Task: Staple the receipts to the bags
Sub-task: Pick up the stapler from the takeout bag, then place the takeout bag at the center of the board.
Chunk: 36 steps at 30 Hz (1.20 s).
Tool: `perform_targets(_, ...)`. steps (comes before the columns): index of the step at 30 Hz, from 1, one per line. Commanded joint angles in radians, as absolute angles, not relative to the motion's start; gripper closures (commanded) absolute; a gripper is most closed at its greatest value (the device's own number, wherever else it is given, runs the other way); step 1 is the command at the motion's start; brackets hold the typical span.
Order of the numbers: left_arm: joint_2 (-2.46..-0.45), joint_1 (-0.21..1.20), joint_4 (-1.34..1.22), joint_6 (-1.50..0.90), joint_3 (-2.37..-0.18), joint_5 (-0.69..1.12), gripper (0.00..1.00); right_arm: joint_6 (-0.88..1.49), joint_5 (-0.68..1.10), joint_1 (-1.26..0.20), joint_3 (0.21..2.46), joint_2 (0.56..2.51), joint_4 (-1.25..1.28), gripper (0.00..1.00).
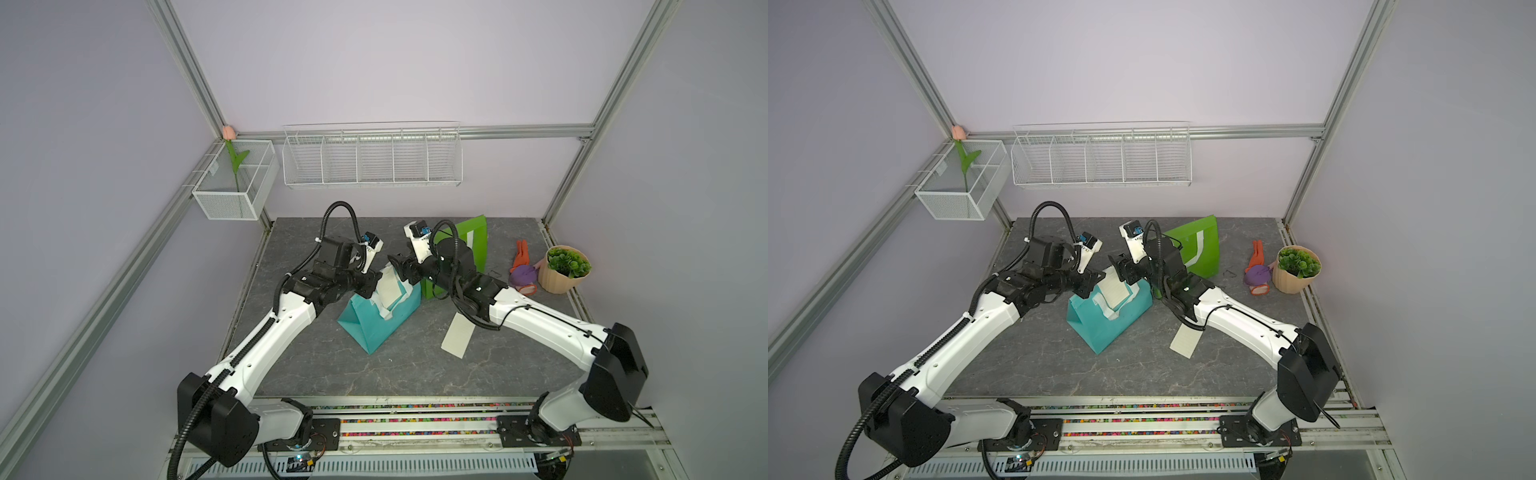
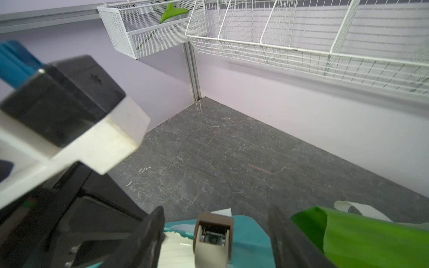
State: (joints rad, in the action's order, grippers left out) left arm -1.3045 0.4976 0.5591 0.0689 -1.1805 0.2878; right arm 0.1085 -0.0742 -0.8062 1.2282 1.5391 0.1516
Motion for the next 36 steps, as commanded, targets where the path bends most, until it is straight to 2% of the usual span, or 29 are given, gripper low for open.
perform_targets(1,-1.314,0.501,0.573,0.084,-1.21,0.289,1.0,0.128,-0.046,-0.802,1.185,1.515,0.16,0.24)
perform_targets(4,-1.316,0.501,0.576,0.09,-1.213,0.29,1.0,0.129,-0.041,-0.804,1.159,1.515,0.178,0.25)
perform_targets(6,-1.317,0.5,0.57,0.088,-1.212,0.291,1.0,0.128,-0.055,-0.804,1.17,1.539,0.167,0.31)
perform_targets(9,-1.322,0.501,0.569,0.087,-1.21,0.296,1.0,0.124,-0.059,-0.804,1.181,1.574,0.181,0.45)
perform_targets(12,-1.33,0.5,0.575,0.091,-1.212,0.293,1.0,0.125,-0.064,-0.804,1.183,1.586,0.204,0.53)
perform_targets(15,-1.328,0.5,0.58,0.1,-1.215,0.297,1.0,0.124,-0.066,-0.805,1.189,1.592,0.211,0.68)
perform_targets(17,-1.323,0.501,0.584,0.102,-1.217,0.284,1.0,0.119,-0.07,-0.806,1.2,1.593,0.204,0.81)
perform_targets(20,-1.324,0.499,0.595,0.104,-1.22,0.28,1.0,0.096,-0.1,-0.804,1.217,1.584,0.181,0.89)
perform_targets(24,-1.335,0.489,0.618,0.104,-1.227,0.235,1.0,0.067,-0.16,-0.802,1.215,1.528,0.201,0.93)
perform_targets(31,-1.343,0.413,0.64,0.091,-1.257,0.217,1.0,0.022,-0.251,-0.799,1.26,1.401,0.132,0.93)
perform_targets(36,-1.373,0.318,0.655,0.074,-1.288,0.231,1.0,0.061,-0.39,-0.778,1.337,1.35,-0.156,0.93)
